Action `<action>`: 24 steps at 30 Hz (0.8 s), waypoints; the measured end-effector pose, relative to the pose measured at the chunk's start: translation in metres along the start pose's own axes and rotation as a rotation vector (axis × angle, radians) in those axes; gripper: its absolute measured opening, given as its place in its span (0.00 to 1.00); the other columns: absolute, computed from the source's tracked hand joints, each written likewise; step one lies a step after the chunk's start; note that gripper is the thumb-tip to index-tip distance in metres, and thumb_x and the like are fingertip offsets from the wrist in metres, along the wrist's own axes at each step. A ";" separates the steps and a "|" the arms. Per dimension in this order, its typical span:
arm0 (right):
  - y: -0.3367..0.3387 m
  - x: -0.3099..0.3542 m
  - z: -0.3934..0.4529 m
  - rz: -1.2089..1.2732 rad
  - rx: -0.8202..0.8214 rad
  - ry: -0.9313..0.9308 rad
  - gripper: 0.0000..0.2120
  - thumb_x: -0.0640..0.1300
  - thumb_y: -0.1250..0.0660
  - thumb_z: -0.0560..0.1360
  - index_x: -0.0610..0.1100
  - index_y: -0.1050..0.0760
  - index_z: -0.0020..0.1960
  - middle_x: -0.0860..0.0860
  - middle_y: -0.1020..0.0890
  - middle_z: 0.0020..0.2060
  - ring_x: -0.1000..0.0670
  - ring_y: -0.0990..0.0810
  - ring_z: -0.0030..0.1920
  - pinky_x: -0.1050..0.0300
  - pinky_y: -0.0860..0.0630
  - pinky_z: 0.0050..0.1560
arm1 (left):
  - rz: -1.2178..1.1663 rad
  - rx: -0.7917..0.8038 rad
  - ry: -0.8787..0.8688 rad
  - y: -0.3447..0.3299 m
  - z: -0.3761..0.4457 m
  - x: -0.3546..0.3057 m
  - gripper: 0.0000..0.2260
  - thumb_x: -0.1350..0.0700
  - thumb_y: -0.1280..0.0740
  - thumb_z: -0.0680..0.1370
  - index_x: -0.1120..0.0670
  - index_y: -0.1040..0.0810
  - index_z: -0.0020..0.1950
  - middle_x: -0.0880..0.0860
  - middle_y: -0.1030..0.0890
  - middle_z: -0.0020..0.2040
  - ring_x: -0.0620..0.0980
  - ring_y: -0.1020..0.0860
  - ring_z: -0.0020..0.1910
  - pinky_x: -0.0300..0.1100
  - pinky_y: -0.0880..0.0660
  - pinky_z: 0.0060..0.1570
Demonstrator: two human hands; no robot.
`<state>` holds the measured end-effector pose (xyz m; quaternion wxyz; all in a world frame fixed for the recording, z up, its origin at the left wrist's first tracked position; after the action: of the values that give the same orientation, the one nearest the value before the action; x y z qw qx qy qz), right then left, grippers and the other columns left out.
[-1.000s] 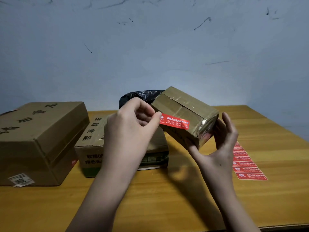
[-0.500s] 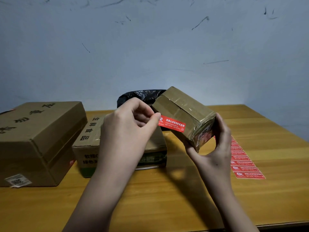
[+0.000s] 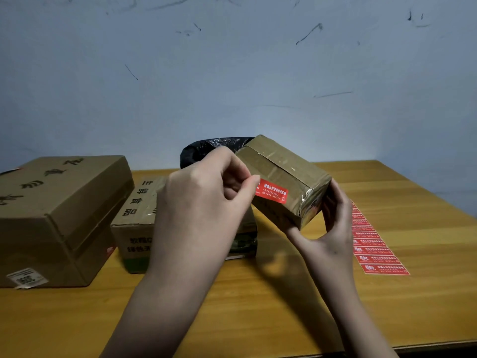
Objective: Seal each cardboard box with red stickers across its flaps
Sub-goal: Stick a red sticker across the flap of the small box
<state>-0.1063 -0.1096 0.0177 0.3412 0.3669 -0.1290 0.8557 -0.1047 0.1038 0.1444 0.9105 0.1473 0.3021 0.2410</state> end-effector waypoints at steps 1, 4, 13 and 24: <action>-0.001 -0.002 0.000 0.008 0.003 -0.010 0.43 0.47 0.28 0.61 0.47 0.40 0.73 0.48 0.28 0.67 0.50 0.29 0.69 0.44 0.32 0.69 | 0.013 -0.004 -0.023 0.001 0.000 -0.003 0.05 0.50 0.27 0.72 0.48 0.21 0.40 0.42 0.23 0.31 0.40 0.23 0.32 0.38 0.23 0.34; 0.005 -0.014 0.001 0.042 -0.008 -0.085 0.43 0.50 0.26 0.61 0.50 0.40 0.73 0.49 0.28 0.67 0.53 0.28 0.68 0.46 0.31 0.69 | 0.026 -0.037 -0.065 0.009 0.000 -0.008 0.05 0.51 0.27 0.73 0.50 0.20 0.42 0.43 0.22 0.34 0.38 0.23 0.33 0.32 0.25 0.33; 0.000 -0.026 0.001 0.108 0.075 -0.203 0.42 0.50 0.22 0.62 0.58 0.40 0.69 0.52 0.28 0.67 0.56 0.28 0.67 0.54 0.30 0.68 | -0.159 -0.044 0.085 0.002 0.009 0.022 0.05 0.51 0.27 0.73 0.49 0.21 0.41 0.43 0.20 0.35 0.41 0.21 0.36 0.29 0.26 0.36; 0.023 -0.038 0.010 0.255 0.196 -0.358 0.38 0.46 0.20 0.60 0.58 0.34 0.65 0.57 0.27 0.64 0.67 0.24 0.57 0.72 0.26 0.54 | -0.361 0.085 0.280 -0.036 0.008 0.065 0.06 0.54 0.27 0.72 0.50 0.22 0.38 0.49 0.18 0.35 0.49 0.18 0.37 0.47 0.20 0.42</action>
<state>-0.0977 -0.1496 -0.0020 0.1650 0.5250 -0.1491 0.8215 -0.0414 0.1071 0.1045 0.8811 0.0942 0.4566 0.0794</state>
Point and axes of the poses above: each hand's wrist, its own z-axis towards the middle knuckle, its own y-axis out of the back of the hand, x = y × z, the point moved 10 cm from there along z, towards the middle knuckle
